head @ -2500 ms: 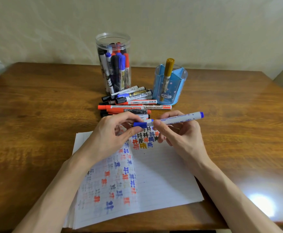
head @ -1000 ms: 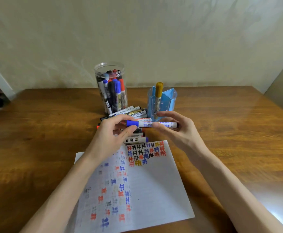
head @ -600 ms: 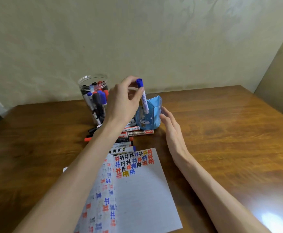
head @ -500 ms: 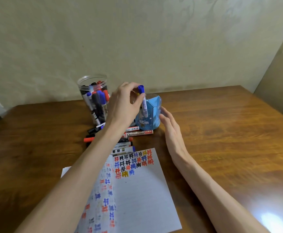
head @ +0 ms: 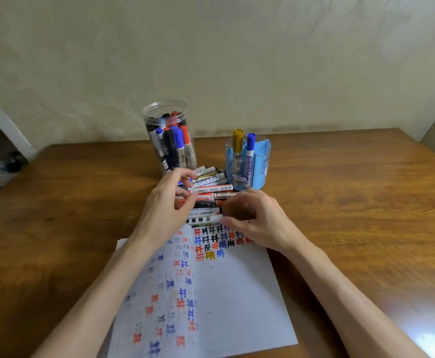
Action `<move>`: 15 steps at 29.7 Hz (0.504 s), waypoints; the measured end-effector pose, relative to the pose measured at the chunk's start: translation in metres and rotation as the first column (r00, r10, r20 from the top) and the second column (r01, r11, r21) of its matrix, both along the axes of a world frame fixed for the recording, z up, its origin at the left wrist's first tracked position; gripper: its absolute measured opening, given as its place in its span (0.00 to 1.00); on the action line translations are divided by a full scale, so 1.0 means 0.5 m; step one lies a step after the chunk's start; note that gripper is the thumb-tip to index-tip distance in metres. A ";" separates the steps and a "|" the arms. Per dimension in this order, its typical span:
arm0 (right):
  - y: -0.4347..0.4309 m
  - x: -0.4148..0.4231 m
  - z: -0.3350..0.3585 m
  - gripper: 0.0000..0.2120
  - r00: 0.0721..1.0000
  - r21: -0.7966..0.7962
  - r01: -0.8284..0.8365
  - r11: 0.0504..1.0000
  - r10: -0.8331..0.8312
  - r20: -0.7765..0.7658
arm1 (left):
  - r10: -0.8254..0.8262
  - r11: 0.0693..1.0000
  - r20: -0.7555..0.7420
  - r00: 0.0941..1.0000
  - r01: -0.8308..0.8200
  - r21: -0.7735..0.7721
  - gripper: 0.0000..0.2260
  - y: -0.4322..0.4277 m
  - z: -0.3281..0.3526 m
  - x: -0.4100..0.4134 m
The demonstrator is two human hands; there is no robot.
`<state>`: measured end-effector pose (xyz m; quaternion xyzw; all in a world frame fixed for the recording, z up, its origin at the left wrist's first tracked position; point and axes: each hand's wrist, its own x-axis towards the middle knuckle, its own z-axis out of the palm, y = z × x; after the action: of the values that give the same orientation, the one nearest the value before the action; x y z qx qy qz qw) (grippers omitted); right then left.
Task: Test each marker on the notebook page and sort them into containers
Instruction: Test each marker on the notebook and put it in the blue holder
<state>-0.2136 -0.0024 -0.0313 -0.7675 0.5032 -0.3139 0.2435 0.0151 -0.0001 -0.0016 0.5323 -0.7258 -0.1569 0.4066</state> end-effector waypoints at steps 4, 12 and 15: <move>0.009 0.023 -0.014 0.13 0.996 -0.151 -0.032 0.988 0.018 -0.089 | -0.029 0.999 0.111 0.993 0.025 0.038 0.16 0.039 -0.043 0.039; 0.032 0.004 0.028 0.10 0.813 0.087 -0.010 0.996 -0.043 0.581 | -0.011 1.000 0.134 0.991 0.008 0.024 0.16 0.046 -0.054 0.051; 0.047 0.011 0.035 0.11 0.739 0.170 -0.058 0.984 -0.072 0.670 | -0.039 0.999 0.058 0.998 0.040 -0.012 0.17 0.048 -0.051 0.047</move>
<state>-0.2081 0.0213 -0.0139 -0.5751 0.4101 -0.5242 0.4757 0.0384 0.0240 -0.0273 0.5194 -0.7487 -0.1445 0.3857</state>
